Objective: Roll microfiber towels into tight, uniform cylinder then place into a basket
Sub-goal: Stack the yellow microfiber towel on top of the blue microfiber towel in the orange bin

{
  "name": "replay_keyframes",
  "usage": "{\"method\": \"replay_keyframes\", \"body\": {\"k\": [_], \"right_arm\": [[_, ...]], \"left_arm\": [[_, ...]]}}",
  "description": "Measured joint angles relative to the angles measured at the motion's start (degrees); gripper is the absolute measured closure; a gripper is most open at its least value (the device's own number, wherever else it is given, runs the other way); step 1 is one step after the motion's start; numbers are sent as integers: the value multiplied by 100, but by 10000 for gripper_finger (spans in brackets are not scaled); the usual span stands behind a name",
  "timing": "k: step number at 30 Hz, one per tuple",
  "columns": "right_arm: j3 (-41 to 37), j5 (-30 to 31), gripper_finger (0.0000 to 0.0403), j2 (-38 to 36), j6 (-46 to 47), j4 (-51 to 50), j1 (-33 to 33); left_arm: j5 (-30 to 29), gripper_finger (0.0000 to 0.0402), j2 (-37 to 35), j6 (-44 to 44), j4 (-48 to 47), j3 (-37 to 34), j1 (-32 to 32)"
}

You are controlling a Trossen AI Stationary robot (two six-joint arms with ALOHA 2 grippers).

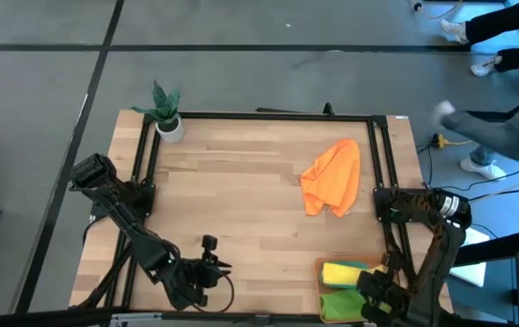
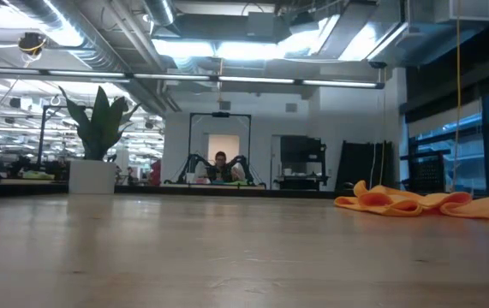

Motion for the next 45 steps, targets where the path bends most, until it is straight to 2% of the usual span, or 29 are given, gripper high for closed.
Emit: {"method": "replay_keyframes", "body": {"k": [6, 12, 17, 21, 27, 31, 35, 45], "right_arm": [[-402, 2, 367, 2, -451, 484, -138], [-484, -94, 360, 2, -618, 618, -294], [-484, -179, 331, 2, -645, 596, -452], [-484, -332, 306, 2, -1063, 594, -552], [-484, -364, 251, 2, -1223, 550, -723], [-484, -904, 213, 2, -1234, 536, -852], [-463, -1487, 193, 2, -1221, 502, -963], [241, -514, 187, 2, -1236, -129, -997]], "left_arm": [[503, 344, 0, 9, 44, 2, 129], [541, 344, 0, 106, 39, 2, 183], [541, 344, 0, 155, 42, 2, 228], [541, 344, 0, 155, 38, 2, 232], [541, 344, 0, 155, 31, 2, 232], [541, 344, 0, 155, 27, 2, 232], [541, 344, 0, 154, 23, 2, 232], [541, 344, 0, 152, 1, 2, 232]]}}
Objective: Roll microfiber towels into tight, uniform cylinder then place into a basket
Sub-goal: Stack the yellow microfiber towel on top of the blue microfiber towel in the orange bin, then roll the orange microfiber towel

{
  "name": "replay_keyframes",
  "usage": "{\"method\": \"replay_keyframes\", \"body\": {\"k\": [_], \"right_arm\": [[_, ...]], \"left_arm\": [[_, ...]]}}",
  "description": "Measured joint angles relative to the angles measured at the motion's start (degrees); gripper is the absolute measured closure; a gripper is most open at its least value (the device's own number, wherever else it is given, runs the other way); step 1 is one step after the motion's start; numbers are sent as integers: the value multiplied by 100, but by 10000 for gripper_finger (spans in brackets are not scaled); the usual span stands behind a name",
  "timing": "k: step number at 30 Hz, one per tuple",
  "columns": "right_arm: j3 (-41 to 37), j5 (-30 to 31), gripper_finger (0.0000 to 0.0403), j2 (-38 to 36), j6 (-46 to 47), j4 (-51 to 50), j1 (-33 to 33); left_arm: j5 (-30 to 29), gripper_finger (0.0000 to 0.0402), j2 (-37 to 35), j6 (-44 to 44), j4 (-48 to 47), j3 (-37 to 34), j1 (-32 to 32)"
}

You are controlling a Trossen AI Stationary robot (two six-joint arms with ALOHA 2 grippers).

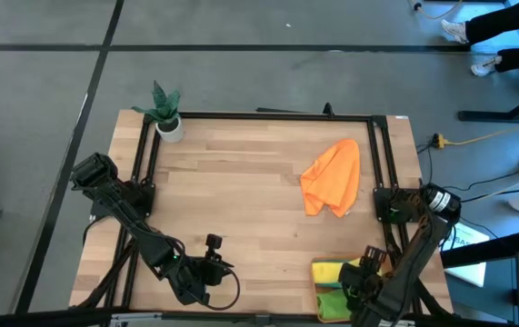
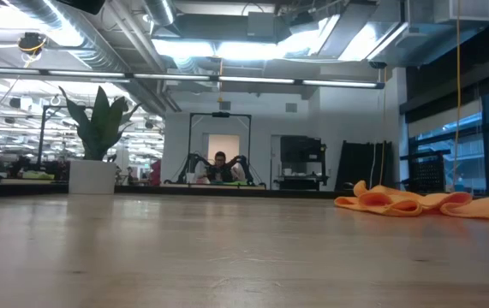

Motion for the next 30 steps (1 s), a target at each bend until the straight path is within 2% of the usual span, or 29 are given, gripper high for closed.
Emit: {"method": "replay_keyframes", "body": {"k": [6, 13, 18, 21, 27, 30], "right_arm": [[710, 399, 187, 0, 0, -508, -5], [1582, 1259, 187, 0, 0, -989, -11], [1917, 2823, 187, -5, -602, -980, -56], [1928, 3472, 187, -12, -748, -980, -216], [1926, 3538, 187, -125, -1036, -985, -980], [1926, 3349, 187, -125, -1356, -986, -1505]], "left_arm": [[0, 344, 0, -2, -2, -2, 0], [0, 344, 0, 0, -17, -2, 0], [0, 344, 0, 0, -17, -2, 17], [-2, 344, 0, 0, -17, -2, 23], [-2, 344, 0, 0, -17, -2, 20], [-2, 344, 0, 0, -17, -2, 20]]}}
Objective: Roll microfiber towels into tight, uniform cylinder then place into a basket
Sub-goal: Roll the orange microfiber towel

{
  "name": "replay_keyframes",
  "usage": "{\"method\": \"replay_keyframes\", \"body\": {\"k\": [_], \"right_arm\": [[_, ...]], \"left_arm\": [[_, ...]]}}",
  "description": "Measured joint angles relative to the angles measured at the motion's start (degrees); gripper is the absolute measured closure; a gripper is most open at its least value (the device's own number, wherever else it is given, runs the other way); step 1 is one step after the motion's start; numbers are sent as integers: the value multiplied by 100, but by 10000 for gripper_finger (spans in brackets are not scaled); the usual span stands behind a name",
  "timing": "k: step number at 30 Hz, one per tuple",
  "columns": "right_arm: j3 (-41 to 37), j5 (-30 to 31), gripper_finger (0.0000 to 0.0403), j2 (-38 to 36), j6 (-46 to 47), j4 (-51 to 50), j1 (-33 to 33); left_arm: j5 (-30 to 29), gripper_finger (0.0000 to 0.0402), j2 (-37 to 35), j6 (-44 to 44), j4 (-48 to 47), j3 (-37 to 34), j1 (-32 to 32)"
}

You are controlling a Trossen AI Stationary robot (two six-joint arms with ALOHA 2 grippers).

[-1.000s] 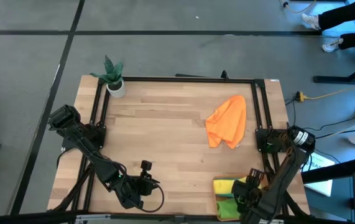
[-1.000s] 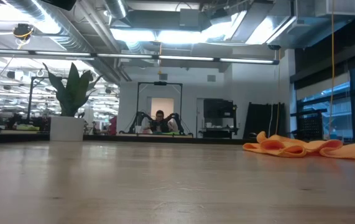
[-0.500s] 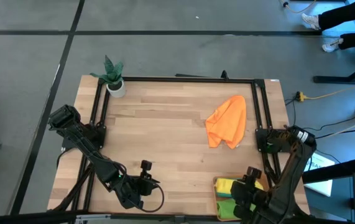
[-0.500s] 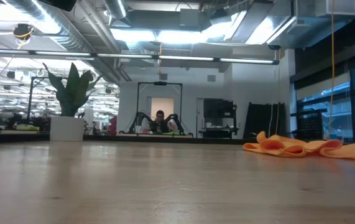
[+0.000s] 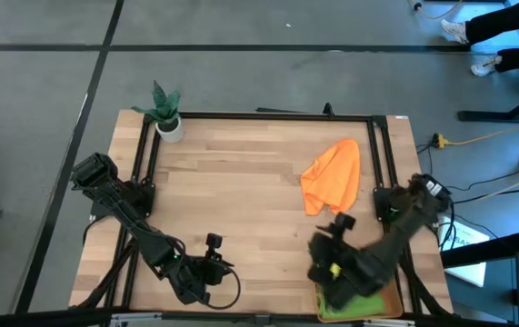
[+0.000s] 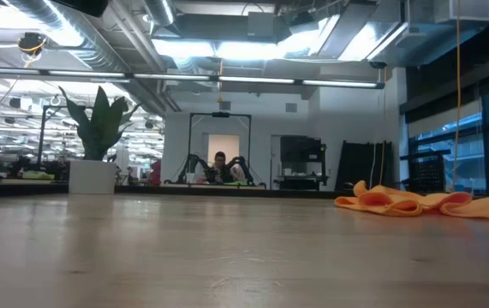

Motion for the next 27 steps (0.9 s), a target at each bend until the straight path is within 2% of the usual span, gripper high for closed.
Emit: {"method": "replay_keyframes", "body": {"k": [9, 14, 19, 27], "right_arm": [[-303, -1361, 187, -6, -973, 395, -1542], [-1029, -2193, 187, -8, -1598, 1279, -2142], [-1939, -2793, 187, -6, -1769, 2389, -2516], [-3076, -2987, 187, -4, -1744, 3191, -2908]], "left_arm": [[9, 344, 0, -7, 0, 0, -47], [22, 344, 0, -9, 0, 0, -124], [22, 344, 0, -15, 0, 0, -179], [22, 344, 0, -15, 0, 0, -190]]}}
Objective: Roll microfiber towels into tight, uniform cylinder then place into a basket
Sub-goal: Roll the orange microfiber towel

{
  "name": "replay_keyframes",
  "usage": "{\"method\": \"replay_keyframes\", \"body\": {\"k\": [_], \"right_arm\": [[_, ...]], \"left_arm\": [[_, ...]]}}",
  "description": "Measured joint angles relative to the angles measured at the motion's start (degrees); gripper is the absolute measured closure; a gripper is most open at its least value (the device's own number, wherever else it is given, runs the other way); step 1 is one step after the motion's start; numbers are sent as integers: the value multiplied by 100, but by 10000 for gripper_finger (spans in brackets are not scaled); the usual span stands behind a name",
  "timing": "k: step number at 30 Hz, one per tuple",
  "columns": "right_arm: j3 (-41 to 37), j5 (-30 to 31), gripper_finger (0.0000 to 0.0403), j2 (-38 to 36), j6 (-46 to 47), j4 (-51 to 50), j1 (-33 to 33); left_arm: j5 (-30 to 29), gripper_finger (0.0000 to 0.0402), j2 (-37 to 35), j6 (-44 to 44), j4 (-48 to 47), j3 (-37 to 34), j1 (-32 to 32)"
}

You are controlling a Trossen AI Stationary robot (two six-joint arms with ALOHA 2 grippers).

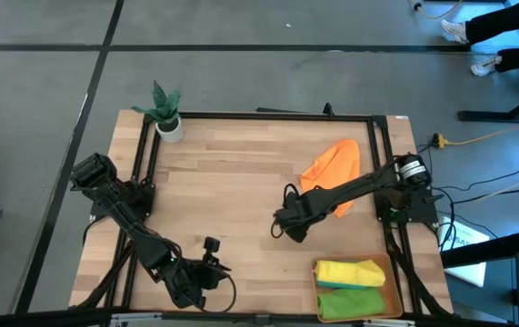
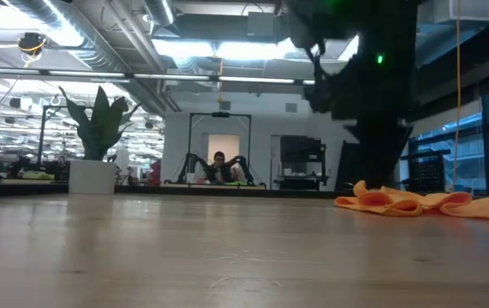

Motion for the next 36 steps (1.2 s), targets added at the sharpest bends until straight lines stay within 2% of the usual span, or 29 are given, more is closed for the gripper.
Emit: {"method": "replay_keyframes", "body": {"k": [5, 20, 25, 34, 36], "right_arm": [[-483, -49, 187, 0, -149, 637, -148], [-895, -337, 195, -20, -338, 841, -238], [-908, -361, 239, -20, -567, 983, -236], [-915, -276, 385, -9, -937, 1210, -221], [-924, -212, 393, -9, -1035, 1351, -227]], "left_arm": [[0, 344, 0, 1, 1, 0, 20], [0, 344, 0, 0, 2, 0, 48], [-1, 344, 0, 0, 2, 0, 48], [-2, 344, 0, -2, 2, 0, 46], [-2, 344, 0, -2, 2, 0, 46]]}}
